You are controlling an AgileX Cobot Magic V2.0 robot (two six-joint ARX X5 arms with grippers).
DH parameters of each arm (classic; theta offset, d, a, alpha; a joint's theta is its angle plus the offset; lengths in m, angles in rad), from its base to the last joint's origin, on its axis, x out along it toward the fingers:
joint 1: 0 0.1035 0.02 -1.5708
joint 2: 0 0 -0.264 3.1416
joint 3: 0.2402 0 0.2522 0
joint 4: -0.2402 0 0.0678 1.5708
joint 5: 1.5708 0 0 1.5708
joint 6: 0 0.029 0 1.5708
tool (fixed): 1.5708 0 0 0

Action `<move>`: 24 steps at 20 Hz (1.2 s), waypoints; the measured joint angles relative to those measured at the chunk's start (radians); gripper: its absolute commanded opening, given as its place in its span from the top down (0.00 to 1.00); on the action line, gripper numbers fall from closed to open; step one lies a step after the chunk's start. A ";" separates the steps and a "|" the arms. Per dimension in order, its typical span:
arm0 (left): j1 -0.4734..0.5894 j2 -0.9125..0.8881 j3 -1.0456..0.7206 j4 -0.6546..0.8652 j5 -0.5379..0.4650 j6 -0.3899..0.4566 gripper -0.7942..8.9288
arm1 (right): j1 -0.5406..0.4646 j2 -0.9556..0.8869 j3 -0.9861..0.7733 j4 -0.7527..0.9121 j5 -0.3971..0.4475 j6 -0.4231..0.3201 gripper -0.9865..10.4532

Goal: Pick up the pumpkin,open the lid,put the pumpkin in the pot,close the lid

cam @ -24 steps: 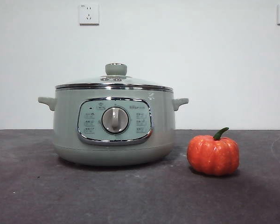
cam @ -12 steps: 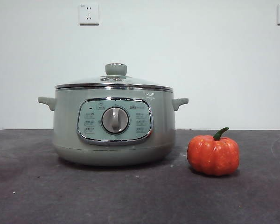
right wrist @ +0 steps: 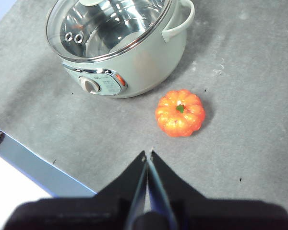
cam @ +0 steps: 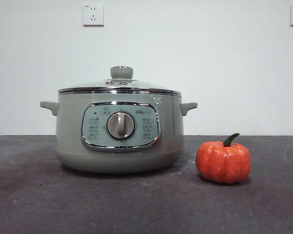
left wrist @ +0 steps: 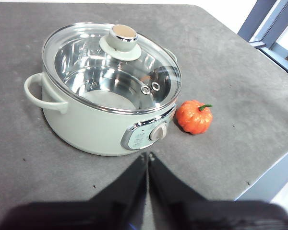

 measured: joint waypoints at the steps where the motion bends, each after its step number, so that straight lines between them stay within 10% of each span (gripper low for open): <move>1: 0.000 0.000 0.000 -0.002 0.000 0.000 0.36 | 0.000 0.000 0.000 0.003 0.000 -0.003 0.64; 2: 0.000 0.000 0.000 -0.002 -0.001 0.001 0.17 | 0.000 0.000 0.000 0.003 0.000 -0.003 0.46; 4: 0.000 0.001 0.000 -0.002 -0.001 0.003 0.11 | 0.000 0.000 0.000 0.008 0.000 0.000 0.26; 15: 0.000 0.001 0.000 -0.004 -0.001 0.007 0.11 | 0.099 0.099 0.000 0.056 0.006 0.006 0.27; 24: 0.000 0.001 0.000 -0.004 -0.001 0.007 0.11 | 0.278 0.537 0.000 0.272 0.194 -0.058 0.27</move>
